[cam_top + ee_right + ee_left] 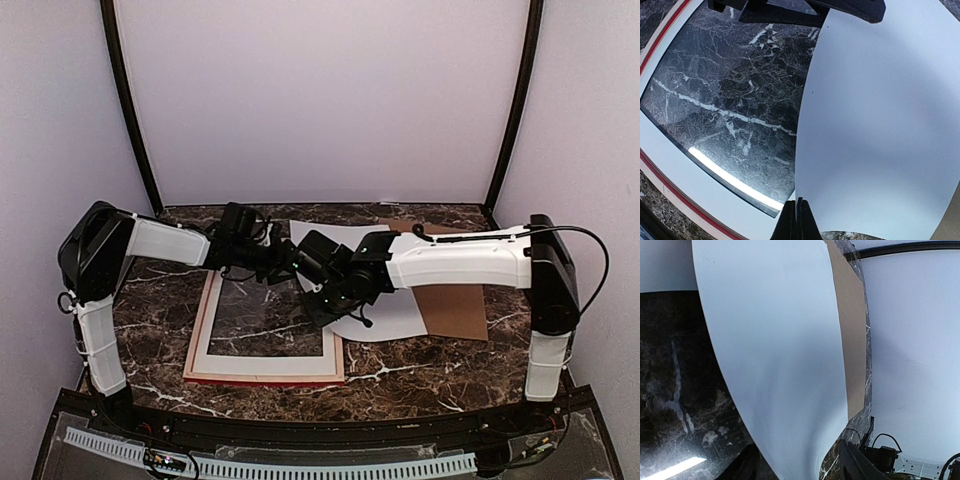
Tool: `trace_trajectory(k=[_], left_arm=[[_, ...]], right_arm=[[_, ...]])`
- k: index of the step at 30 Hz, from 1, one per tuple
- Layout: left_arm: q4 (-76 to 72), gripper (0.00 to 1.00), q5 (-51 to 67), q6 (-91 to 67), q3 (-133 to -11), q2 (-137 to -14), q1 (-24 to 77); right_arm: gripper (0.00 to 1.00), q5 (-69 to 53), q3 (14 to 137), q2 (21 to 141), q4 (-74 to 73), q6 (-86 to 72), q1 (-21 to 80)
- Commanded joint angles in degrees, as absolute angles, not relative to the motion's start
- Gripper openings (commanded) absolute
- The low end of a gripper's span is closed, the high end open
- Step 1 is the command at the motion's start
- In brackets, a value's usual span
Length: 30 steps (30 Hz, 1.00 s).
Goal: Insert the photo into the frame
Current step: Turn over the photo, then pass from the right arm to the left
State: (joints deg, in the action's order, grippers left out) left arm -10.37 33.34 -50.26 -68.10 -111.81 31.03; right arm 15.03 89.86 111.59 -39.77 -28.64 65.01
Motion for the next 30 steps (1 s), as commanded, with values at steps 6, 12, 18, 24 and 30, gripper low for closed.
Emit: trace_trajectory(k=[6, 12, 18, 24, 30], left_arm=[[-10.9, 0.4, 33.2, -48.9, -68.5, -113.0, 31.2], [-11.7, 0.26, 33.4, -48.8, -68.6, -114.0, 31.3], [-12.6, 0.12, 34.2, -48.3, -68.6, -114.0, 31.3], [-11.7, 0.0, 35.1, -46.3, -68.7, -112.4, 31.2], [-4.2, 0.0, 37.1, -41.1, -68.4, -108.0, 29.7]], right_arm=[[0.0, 14.3, 91.6, 112.0, -37.9, -29.7, 66.1], [0.0, 13.6, 91.4, 111.6, -37.0, -30.0, 66.2], [0.08, 12.8, 90.4, 110.6, -36.1, -30.0, 66.3], [0.49, 12.8, 87.6, 107.6, -35.1, -29.8, 66.1], [0.69, 9.2, 83.5, 101.2, -32.7, -27.8, 65.4]])
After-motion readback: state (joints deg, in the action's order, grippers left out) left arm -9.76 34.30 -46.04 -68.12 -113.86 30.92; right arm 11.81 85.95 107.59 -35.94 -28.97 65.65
